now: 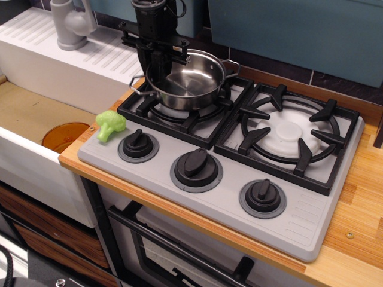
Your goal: Put pot or pan on stove and put cauliflower in pot or pan
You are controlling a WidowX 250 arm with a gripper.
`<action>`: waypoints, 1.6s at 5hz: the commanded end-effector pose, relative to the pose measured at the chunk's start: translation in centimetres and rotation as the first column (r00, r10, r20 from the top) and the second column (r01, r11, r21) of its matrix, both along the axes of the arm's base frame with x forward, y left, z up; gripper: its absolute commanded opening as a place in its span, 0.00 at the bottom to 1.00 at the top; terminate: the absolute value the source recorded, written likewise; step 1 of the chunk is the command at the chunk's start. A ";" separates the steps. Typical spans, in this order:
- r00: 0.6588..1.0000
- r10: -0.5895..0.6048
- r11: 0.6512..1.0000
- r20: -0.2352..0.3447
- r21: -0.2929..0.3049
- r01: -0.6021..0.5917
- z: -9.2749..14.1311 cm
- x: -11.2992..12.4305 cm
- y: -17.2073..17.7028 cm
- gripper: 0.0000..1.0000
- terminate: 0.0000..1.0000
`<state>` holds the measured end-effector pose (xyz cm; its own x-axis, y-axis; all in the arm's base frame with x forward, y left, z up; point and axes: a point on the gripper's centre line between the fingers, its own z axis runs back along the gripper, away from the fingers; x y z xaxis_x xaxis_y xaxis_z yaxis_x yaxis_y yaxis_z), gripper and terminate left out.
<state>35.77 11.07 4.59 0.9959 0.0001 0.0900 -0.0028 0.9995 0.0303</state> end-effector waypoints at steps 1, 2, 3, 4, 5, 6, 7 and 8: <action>1.000 0.005 1.000 0.008 0.001 -0.005 3.9 1.1 -1.4 1.00 0.00; 1.000 0.009 1.000 -0.019 -0.005 -0.009 5.4 1.4 -2.1 1.00 0.00; 0.999 0.011 1.000 -0.035 0.001 -0.011 6.9 1.8 -2.5 1.00 0.00; 0.998 0.001 1.000 -0.058 0.017 0.000 8.8 2.5 -2.5 1.00 0.00; 0.998 0.001 1.000 -0.058 0.017 0.000 8.8 2.5 -2.5 1.00 0.00; 0.998 0.001 1.000 -0.058 0.017 0.000 8.8 2.5 -2.5 1.00 0.00; 0.998 0.001 1.000 -0.058 0.017 0.000 8.8 2.5 -2.5 1.00 0.00; 0.998 0.001 1.000 -0.058 0.017 0.000 8.8 2.5 -2.5 1.00 0.00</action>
